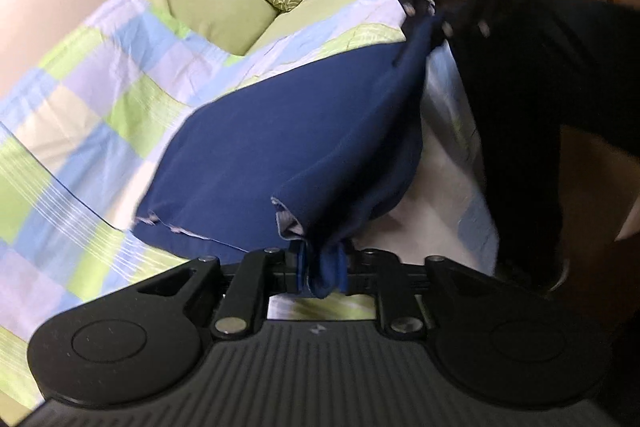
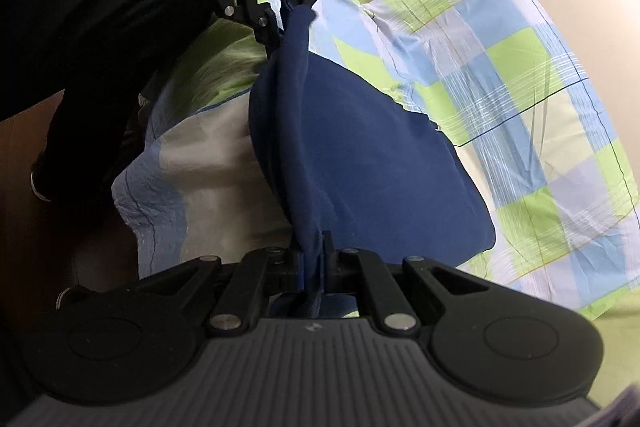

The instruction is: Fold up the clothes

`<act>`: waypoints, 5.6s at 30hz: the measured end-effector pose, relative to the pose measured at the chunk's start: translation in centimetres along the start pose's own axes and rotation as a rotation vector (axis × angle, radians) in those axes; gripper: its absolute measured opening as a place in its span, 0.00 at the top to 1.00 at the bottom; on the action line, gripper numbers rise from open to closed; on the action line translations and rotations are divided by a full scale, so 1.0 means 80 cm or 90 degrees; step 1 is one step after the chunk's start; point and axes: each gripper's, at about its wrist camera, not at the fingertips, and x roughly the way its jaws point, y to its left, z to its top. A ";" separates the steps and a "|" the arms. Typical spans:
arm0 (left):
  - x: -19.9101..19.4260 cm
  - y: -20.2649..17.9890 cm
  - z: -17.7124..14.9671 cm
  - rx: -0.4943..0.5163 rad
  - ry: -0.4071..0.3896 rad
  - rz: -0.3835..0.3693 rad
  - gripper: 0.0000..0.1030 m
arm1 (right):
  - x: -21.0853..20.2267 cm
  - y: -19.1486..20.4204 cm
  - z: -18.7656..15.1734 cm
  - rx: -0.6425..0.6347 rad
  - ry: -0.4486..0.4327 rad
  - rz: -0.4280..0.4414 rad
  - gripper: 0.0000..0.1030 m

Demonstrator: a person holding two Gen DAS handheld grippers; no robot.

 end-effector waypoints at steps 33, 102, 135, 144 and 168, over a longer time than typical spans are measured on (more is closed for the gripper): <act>0.014 0.047 0.016 -0.070 -0.060 -0.075 0.88 | -0.031 -0.007 -0.033 -0.025 0.008 -0.011 0.57; 0.229 0.324 -0.092 -0.602 0.022 -0.333 0.66 | 0.256 -0.347 -0.209 0.880 -0.139 0.448 0.81; 0.273 0.364 -0.116 -0.723 -0.048 -0.218 0.92 | 0.284 -0.350 -0.227 0.998 -0.170 0.327 0.90; 0.298 0.366 -0.122 -0.708 -0.011 -0.175 0.90 | 0.295 -0.360 -0.234 1.018 -0.187 0.306 0.92; 0.195 0.250 0.001 -0.452 0.012 -0.064 0.70 | 0.136 -0.242 -0.076 0.693 -0.164 0.056 0.81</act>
